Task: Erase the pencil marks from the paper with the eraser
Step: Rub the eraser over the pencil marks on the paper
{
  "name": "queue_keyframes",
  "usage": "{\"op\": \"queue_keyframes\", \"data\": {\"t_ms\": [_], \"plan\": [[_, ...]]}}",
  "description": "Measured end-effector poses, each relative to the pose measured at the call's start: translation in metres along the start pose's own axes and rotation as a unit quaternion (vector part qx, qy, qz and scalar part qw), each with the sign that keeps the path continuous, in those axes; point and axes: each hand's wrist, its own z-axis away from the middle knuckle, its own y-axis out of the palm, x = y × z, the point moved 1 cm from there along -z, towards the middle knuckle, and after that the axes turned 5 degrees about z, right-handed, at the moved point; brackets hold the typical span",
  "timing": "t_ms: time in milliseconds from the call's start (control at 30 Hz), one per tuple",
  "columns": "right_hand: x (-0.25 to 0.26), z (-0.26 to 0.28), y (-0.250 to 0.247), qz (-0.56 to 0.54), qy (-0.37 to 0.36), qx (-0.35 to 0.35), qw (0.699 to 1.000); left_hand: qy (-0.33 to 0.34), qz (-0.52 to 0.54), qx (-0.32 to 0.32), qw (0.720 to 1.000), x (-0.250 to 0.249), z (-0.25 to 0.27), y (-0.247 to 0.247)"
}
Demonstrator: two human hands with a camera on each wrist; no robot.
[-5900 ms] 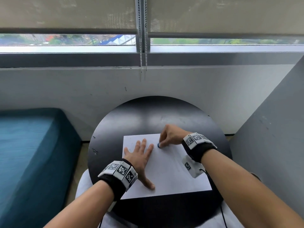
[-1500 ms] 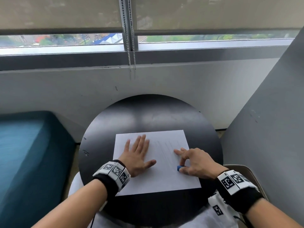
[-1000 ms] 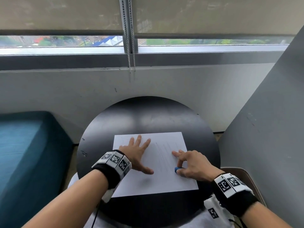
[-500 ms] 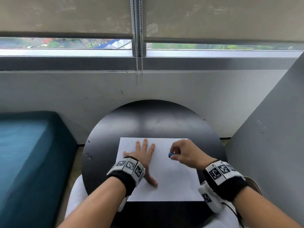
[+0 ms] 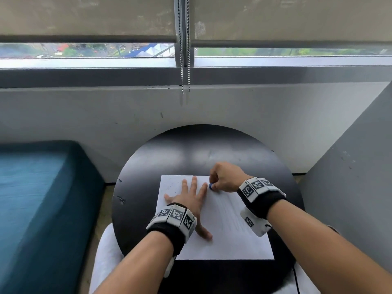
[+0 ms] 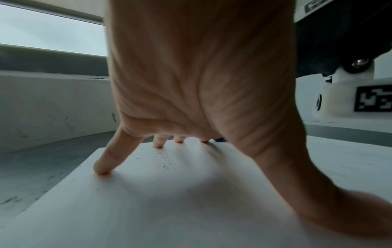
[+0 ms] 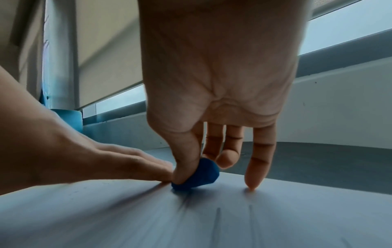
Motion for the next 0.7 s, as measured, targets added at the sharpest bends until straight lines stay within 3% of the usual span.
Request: {"op": "queue_keyframes", "data": {"t_ms": [133, 333, 467, 633, 700], "plan": [[0.004, -0.002, 0.001, 0.047, -0.014, 0.063, 0.997, 0.003, 0.006, 0.001, 1.0, 0.0, 0.001, 0.0], [0.001, -0.008, -0.003, 0.025, -0.009, 0.022, 0.999, 0.007, 0.005, 0.008, 1.0, 0.0, 0.0, -0.002], [0.007, -0.004, -0.002, 0.083, -0.029, 0.092, 0.992, 0.003, 0.008, 0.012, 1.0, 0.0, 0.0, -0.002], [0.008, -0.011, -0.006, 0.073, -0.024, 0.024, 0.997, 0.004, 0.007, 0.008, 1.0, 0.0, 0.0, -0.002], [0.006, -0.008, -0.002, 0.076, -0.031, 0.061, 0.995, 0.004, 0.006, 0.009, 1.0, 0.0, -0.001, -0.001]]}}
